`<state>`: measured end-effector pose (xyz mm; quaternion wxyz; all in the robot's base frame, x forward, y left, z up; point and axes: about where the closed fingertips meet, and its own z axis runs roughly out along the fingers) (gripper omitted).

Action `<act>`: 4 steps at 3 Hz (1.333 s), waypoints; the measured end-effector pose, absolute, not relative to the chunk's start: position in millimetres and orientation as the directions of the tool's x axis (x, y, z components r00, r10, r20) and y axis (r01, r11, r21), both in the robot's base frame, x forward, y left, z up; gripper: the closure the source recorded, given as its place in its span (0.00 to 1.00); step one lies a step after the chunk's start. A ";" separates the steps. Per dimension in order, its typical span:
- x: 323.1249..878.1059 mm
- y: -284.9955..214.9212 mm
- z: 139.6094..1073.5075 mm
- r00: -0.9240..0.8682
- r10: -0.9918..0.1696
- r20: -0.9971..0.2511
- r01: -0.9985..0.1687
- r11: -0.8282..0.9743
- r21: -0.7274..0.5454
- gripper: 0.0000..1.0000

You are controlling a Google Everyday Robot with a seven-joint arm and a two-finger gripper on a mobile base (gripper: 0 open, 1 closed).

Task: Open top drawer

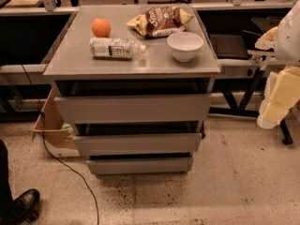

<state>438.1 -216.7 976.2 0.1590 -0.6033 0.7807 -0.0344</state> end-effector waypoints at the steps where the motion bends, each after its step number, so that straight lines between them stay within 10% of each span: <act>1: 438.1 -216.6 976.2 -0.221 -0.953 -0.207 -0.931 0.270 -0.246 0.00; 4: 474.1 -146.0 862.6 -0.159 -0.943 -0.291 -0.959 0.217 -0.181 0.00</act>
Offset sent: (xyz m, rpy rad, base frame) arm 0.0163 0.0349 -0.0744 0.0740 0.0398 0.0091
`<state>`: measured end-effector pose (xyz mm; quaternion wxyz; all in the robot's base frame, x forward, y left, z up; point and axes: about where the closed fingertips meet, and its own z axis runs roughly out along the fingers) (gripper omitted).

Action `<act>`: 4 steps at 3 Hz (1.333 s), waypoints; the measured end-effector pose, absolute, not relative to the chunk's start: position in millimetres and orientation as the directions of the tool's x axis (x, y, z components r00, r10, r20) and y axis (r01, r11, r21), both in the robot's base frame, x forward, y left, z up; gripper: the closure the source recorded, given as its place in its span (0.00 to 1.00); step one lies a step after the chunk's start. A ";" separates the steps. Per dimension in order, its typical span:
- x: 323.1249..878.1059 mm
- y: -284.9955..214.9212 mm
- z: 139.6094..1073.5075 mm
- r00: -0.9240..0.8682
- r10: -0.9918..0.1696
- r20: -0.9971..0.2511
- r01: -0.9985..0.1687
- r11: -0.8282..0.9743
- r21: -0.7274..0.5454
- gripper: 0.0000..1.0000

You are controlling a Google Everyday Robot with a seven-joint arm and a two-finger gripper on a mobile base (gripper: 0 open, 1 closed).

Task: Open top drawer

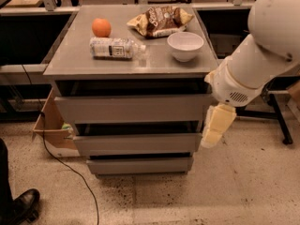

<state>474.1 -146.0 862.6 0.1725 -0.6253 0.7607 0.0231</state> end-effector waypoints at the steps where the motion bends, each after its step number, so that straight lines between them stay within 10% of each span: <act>1: 486.9 -120.6 827.0 -0.139 -0.934 -0.329 -0.972 0.192 -0.133 0.00; 4: 517.6 -95.5 760.3 -0.119 -0.920 -0.373 -0.972 0.184 -0.144 0.00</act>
Offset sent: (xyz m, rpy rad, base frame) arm 0.0108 0.0228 -0.0307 0.0409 0.0346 0.0305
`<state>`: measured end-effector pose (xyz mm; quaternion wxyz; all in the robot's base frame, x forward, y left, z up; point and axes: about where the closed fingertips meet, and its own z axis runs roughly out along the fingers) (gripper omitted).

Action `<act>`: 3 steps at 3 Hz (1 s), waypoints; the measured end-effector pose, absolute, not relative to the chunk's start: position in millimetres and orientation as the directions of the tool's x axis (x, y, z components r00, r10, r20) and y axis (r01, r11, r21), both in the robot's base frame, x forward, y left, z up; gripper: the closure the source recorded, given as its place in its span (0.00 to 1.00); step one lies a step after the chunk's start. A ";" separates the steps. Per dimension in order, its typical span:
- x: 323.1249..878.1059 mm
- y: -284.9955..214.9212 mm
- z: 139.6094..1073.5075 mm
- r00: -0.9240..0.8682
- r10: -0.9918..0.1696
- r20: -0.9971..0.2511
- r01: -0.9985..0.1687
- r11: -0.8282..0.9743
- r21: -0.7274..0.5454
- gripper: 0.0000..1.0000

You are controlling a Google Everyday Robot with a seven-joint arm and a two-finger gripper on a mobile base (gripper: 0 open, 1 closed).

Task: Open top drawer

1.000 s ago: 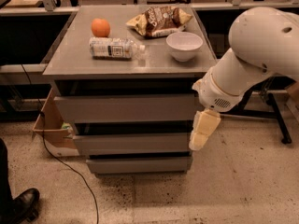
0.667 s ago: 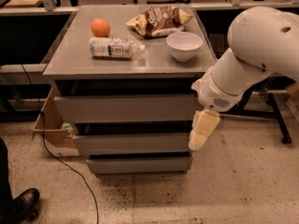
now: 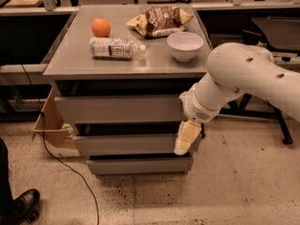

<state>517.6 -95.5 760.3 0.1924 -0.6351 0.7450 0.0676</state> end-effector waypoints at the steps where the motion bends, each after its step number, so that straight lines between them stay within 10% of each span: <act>1: 543.4 -84.8 726.4 -0.107 -0.909 -0.404 -0.968 0.188 -0.167 0.00; 3: 595.3 -71.2 698.0 -0.075 -0.885 -0.459 -0.950 0.203 -0.237 0.00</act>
Offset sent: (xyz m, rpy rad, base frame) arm 0.0900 0.0279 -0.0720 0.0996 -0.1416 -0.0045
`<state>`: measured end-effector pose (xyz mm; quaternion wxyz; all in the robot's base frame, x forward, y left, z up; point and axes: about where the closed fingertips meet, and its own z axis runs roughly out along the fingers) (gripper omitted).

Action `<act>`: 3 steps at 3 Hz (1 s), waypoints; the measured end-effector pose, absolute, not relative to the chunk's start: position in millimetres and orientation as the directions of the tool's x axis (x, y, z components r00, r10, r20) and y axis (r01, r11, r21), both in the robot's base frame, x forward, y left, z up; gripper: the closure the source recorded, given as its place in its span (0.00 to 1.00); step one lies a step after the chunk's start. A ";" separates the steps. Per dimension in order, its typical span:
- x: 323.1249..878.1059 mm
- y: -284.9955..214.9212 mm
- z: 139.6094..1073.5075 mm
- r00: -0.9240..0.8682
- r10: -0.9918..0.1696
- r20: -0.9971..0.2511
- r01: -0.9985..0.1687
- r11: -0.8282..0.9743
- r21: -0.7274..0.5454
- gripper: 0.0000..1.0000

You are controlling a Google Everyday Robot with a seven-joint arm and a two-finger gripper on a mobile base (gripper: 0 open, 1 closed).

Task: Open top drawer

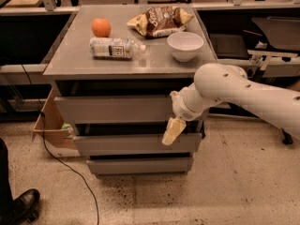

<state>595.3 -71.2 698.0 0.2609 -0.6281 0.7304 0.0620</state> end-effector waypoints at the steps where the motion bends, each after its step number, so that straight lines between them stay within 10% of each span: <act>1: 614.3 -71.2 695.7 -0.073 -0.873 -0.482 -0.940 0.222 -0.259 0.00; 3: 643.0 -66.0 698.5 -0.053 -0.856 -0.514 -0.927 0.234 -0.293 0.00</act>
Offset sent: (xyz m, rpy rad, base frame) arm 0.0544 -0.0069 0.0129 0.0704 -0.1080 -0.0438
